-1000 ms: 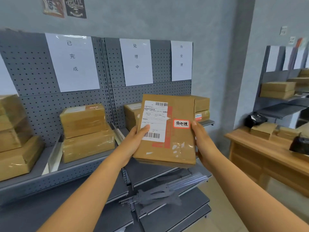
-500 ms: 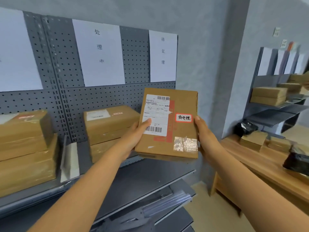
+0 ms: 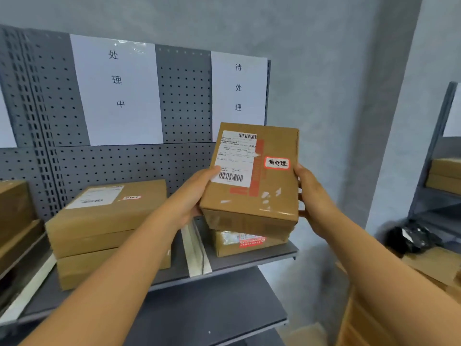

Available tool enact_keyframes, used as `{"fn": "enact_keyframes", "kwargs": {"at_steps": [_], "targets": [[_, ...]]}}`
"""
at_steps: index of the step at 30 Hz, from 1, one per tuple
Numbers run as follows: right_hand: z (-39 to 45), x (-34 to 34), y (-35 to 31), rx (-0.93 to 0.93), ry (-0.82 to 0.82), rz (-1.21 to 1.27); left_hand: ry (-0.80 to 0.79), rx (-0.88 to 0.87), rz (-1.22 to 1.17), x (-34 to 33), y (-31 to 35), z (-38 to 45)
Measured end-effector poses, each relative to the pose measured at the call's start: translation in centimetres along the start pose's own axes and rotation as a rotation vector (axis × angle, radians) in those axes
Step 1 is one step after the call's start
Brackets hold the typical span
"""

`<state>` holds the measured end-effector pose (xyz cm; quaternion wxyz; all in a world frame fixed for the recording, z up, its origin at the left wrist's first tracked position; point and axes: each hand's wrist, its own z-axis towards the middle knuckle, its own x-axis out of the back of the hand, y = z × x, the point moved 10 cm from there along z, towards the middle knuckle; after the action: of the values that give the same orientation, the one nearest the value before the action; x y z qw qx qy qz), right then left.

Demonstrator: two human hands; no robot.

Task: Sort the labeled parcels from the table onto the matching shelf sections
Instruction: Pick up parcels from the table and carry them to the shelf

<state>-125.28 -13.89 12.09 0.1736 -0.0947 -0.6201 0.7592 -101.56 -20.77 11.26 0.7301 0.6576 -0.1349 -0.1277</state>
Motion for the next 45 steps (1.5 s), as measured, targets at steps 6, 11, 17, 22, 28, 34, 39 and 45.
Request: {"fn": "enact_keyframes", "kwargs": {"at_steps": [6, 11, 17, 22, 28, 34, 39, 45], "targets": [[8.0, 0.7, -0.9, -0.046, -0.052, 0.043, 0.074, -0.035, -0.021, -1.2, 1.7, 3.9], [12.9, -0.6, -0.4, -0.072, -0.100, 0.008, 0.085, -0.033, 0.128, -0.5, 2.1, 6.8], [17.6, -2.0, 1.8, -0.130, -0.174, -0.143, 0.238, -0.012, 0.231, 2.6, 1.7, 11.6], [21.0, -2.5, 4.4, -0.165, -0.191, -0.223, 0.332, -0.009, 0.234, 3.4, 0.7, 15.4], [24.2, -4.2, 5.1, -0.114, -0.186, -0.055, 0.297, -0.011, 0.275, 5.0, 0.3, 17.3], [26.7, -4.4, 4.9, -0.059, -0.203, -0.053, 0.331, 0.046, 0.428, 7.9, 0.7, 17.7], [27.0, -2.9, 4.7, -0.040, -0.094, -0.148, 0.662, 0.004, 0.766, 11.3, 3.3, 16.0], [26.8, -1.0, 4.9, -0.037, -0.129, -0.173, 0.430, 0.077, 0.287, 6.0, 2.6, 18.3]]}}
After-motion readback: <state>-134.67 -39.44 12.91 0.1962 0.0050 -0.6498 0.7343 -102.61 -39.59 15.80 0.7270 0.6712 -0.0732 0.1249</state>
